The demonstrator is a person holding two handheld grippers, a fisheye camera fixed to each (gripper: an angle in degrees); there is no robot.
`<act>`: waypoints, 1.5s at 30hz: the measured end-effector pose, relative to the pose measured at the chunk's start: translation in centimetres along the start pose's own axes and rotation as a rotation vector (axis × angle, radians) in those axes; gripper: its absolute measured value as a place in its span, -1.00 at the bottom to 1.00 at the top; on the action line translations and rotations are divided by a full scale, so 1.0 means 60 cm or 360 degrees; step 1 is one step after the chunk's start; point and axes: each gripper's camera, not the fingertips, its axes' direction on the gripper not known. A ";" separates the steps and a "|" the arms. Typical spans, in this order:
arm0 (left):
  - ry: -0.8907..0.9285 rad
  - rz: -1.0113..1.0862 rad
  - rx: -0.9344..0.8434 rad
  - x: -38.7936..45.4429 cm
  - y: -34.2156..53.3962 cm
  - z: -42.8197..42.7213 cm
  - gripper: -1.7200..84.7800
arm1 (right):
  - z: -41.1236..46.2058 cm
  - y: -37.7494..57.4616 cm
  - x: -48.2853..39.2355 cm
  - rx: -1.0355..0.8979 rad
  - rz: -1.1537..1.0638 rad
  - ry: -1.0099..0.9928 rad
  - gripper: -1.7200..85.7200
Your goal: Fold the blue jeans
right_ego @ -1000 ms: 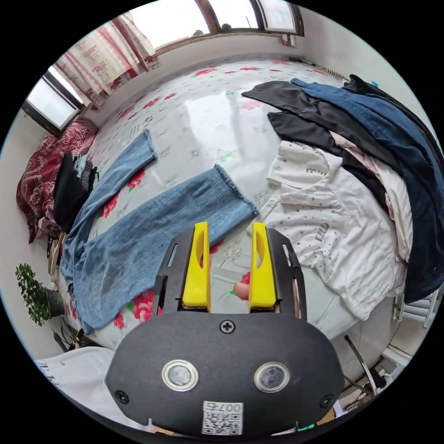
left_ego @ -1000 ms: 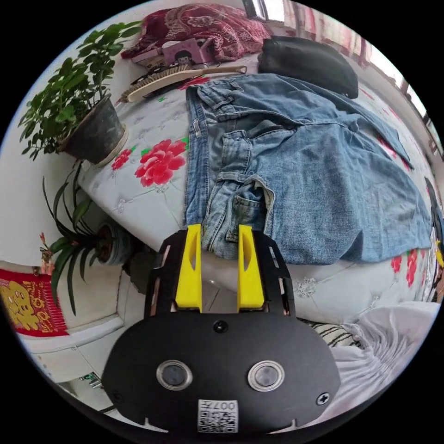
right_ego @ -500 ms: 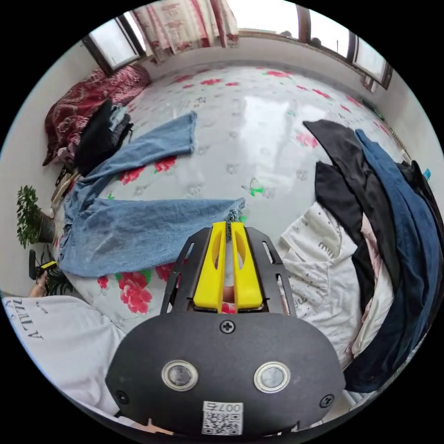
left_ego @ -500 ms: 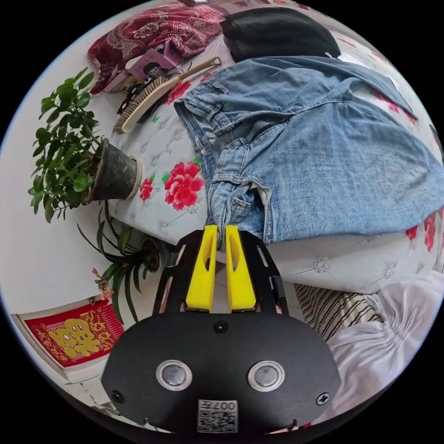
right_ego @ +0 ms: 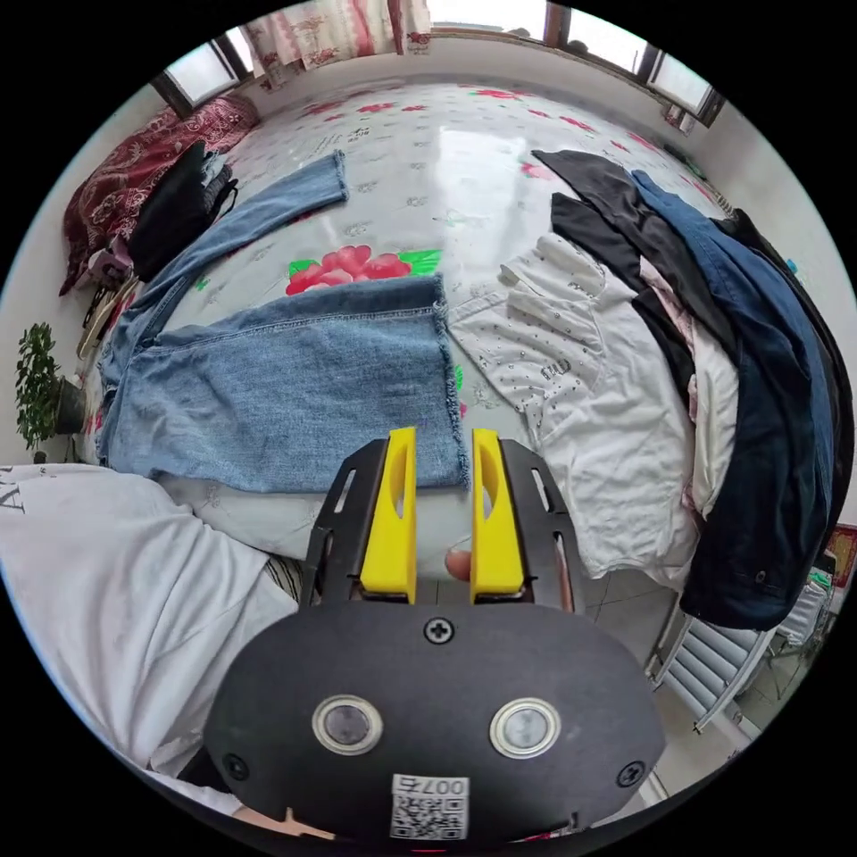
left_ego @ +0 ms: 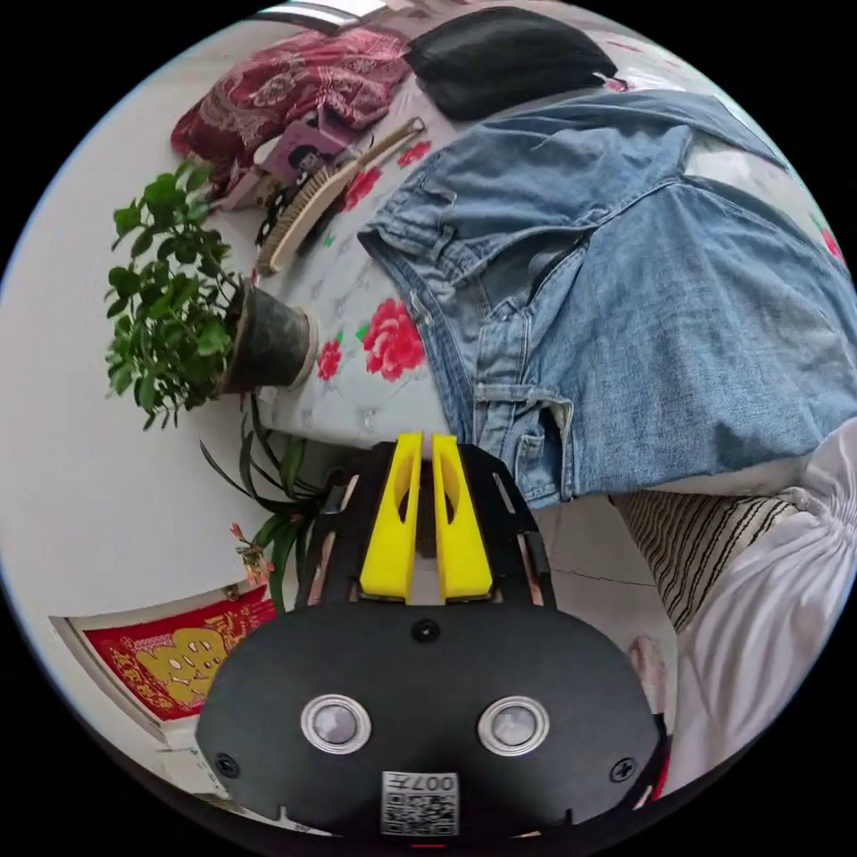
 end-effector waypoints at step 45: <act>0.0916 0.0117 0.0519 -0.011 -0.189 -0.057 -0.98 | 0.086 -0.113 -0.010 0.0043 0.0142 -0.0072 -0.95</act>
